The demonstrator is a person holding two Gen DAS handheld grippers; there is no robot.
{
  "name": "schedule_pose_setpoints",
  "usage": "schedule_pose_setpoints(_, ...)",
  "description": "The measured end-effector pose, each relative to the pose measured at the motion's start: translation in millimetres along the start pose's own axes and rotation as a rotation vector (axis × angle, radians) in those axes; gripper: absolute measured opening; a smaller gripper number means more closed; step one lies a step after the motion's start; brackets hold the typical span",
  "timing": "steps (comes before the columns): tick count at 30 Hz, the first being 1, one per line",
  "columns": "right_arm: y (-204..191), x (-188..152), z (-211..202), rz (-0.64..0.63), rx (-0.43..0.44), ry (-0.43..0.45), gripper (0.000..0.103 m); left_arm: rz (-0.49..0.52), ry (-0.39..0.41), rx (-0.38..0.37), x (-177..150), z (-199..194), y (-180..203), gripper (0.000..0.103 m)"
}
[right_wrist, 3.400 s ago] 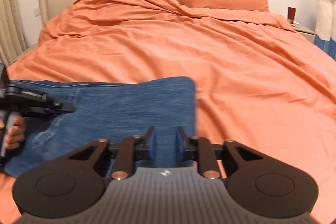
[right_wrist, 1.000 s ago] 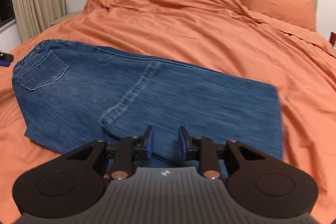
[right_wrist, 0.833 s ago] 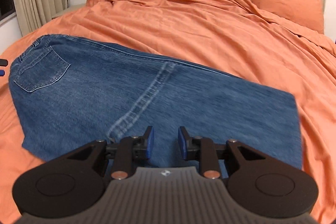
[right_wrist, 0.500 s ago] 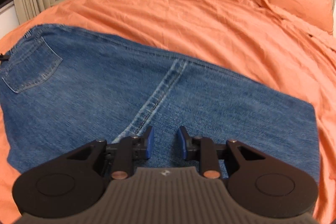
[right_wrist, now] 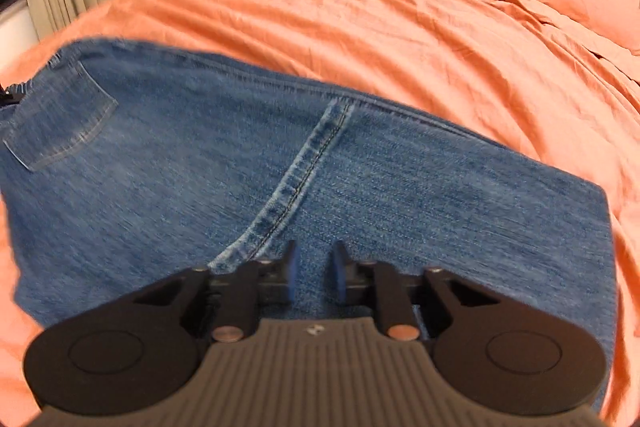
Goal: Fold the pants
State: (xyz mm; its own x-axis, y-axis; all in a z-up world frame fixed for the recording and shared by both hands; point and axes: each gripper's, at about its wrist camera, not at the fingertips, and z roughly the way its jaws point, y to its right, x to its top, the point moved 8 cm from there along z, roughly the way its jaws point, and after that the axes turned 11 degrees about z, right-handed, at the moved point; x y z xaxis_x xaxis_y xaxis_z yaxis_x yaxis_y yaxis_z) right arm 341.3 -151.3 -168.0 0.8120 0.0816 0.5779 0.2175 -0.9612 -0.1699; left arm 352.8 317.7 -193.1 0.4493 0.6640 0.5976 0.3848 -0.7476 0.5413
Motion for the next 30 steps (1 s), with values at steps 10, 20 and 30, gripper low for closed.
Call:
schedule_pose_setpoints(10,38.4,-20.2,-89.4,0.095,0.076,0.123,0.009,0.618,0.221,-0.091,-31.0,-94.4,218.7,0.022)
schedule_pose_setpoints(20,121.3,-68.6,-136.5,0.327,0.074,0.218,0.009,1.159,0.127,-0.132,-233.1,-82.6,364.1,0.022)
schedule_pose_setpoints(30,167.1,-101.4,-137.5,0.46,0.103,0.188,0.01,1.216,-0.239,-0.206,-354.4,-40.4,336.9,0.047)
